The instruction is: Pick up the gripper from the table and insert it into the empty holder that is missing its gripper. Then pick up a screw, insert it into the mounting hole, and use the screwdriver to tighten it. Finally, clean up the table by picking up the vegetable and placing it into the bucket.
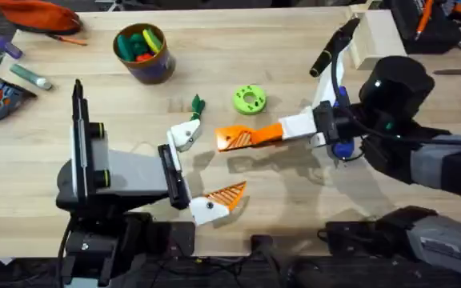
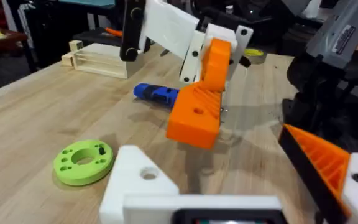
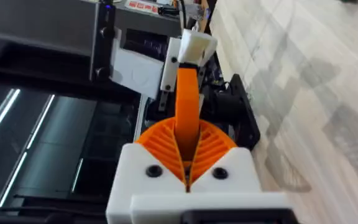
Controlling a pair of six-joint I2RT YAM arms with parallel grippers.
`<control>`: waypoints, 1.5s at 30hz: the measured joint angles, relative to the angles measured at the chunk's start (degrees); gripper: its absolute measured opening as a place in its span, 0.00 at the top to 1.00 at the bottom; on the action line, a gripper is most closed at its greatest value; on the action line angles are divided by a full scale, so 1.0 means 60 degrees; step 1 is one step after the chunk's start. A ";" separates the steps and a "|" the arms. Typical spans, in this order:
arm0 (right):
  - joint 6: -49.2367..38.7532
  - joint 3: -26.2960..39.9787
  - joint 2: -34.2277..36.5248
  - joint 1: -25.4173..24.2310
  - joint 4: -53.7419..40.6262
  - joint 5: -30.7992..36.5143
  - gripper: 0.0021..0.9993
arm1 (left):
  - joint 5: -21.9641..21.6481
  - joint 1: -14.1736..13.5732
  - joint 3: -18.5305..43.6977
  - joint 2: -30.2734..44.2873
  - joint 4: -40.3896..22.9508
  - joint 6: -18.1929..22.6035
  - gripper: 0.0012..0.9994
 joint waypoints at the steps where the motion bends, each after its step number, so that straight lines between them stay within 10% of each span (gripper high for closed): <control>1: 0.0070 0.0000 0.0068 0.0035 0.0169 0.0036 0.99 | 0.0000 0.0000 0.0000 0.0000 0.0000 0.0004 0.01; 45: 0.0482 0.1009 0.2591 0.0855 0.1379 -0.0591 0.99 | 0.0000 0.0000 0.0000 0.0000 0.0000 0.0000 0.01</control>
